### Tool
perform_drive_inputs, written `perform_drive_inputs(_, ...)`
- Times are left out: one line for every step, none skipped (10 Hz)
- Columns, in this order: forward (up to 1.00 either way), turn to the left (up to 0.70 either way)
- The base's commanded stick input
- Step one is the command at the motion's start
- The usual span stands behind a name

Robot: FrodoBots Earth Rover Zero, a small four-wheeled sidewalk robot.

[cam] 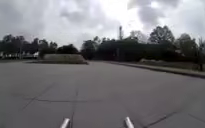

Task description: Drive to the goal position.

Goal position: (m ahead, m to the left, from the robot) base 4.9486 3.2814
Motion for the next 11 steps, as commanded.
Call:
perform_drive_inputs(1.0, 0.0)
perform_drive_inputs(1.0, 0.0)
perform_drive_inputs(1.0, -0.2)
perform_drive_inputs(1.0, -0.34)
perform_drive_inputs(1.0, -0.38)
perform_drive_inputs(1.0, 0.0)
perform_drive_inputs(1.0, 0.0)
perform_drive_inputs(1.0, 0.0)
perform_drive_inputs(1.0, 0.06)
perform_drive_inputs(1.0, 0.21)
perform_drive_inputs(1.0, 0.35)
